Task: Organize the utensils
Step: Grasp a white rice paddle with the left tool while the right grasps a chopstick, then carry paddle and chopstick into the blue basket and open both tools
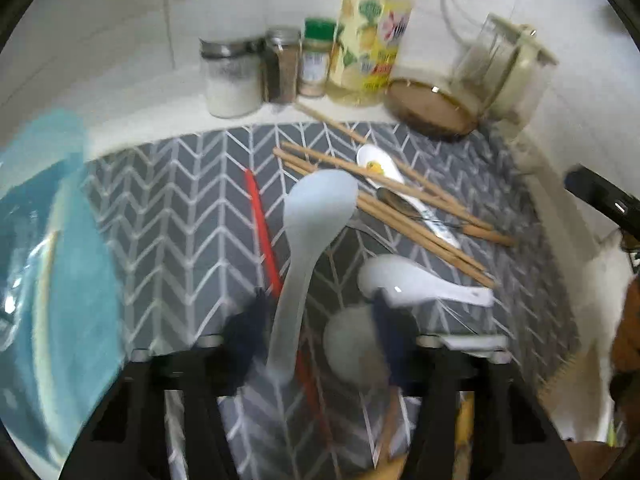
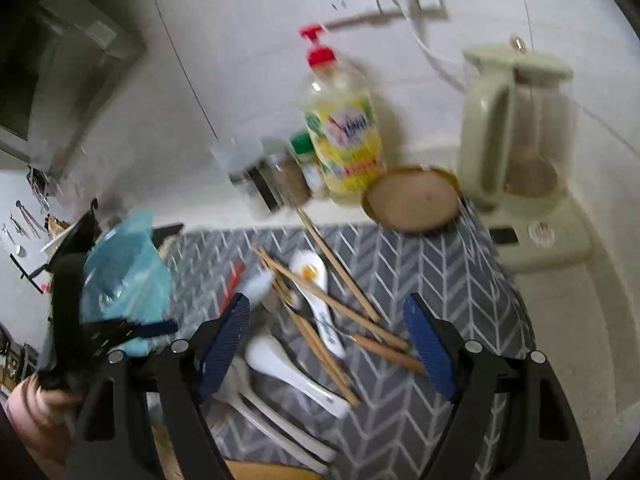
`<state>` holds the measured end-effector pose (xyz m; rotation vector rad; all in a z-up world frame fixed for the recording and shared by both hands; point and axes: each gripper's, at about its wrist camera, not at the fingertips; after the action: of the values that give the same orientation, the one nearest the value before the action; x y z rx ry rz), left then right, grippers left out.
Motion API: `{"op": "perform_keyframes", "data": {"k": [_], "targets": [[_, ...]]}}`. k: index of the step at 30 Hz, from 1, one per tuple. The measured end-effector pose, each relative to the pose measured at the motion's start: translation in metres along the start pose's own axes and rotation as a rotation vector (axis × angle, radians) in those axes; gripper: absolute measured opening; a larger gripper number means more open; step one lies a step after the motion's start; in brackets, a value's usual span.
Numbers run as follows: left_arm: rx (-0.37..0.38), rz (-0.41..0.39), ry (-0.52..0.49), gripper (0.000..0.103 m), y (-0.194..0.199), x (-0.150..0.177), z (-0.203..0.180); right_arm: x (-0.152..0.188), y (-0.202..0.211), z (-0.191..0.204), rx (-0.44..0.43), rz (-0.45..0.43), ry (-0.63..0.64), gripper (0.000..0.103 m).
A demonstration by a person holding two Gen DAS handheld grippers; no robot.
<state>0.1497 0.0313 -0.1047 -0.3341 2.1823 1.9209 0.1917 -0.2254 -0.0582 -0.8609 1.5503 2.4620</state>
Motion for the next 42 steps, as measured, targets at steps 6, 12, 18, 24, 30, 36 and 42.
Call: {"op": "perform_keyframes", "data": {"k": [6,12,18,24,30,36,42], "targets": [[-0.099,0.058,-0.019,0.041,-0.040,-0.023,0.001,0.007,-0.016,-0.024,-0.016,0.053,0.006,0.077],[-0.074,0.079,-0.009,0.017,-0.044,-0.034,-0.001,-0.006,-0.039,-0.026,-0.052,0.062,0.062,0.075],[0.053,0.032,0.097,0.017,-0.003,-0.030,0.006,-0.027,-0.078,-0.007,-0.168,0.105,0.220,0.035],[0.076,0.006,0.124,0.017,0.022,-0.022,0.004,-0.042,-0.122,0.020,-0.199,0.167,0.407,0.030],[0.098,-0.006,0.158,0.017,0.044,-0.009,0.011,-0.043,-0.157,0.033,-0.144,0.238,0.515,0.017],[0.143,-0.049,0.205,0.017,0.080,0.004,0.031,-0.043,-0.134,0.037,-0.135,0.190,0.448,0.008],[0.137,-0.111,0.245,0.017,0.120,0.015,0.067,-0.062,-0.078,0.054,-0.206,0.073,0.312,0.008]]}}
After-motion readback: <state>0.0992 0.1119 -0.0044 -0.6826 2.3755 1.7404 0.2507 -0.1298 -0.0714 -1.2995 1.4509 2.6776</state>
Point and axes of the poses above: each gripper's, at about its wrist camera, not at the fingertips, and y roughly against the way its jaws point, z to its left, x to its underside, and after that the axes turned 12 degrees about z, right-handed
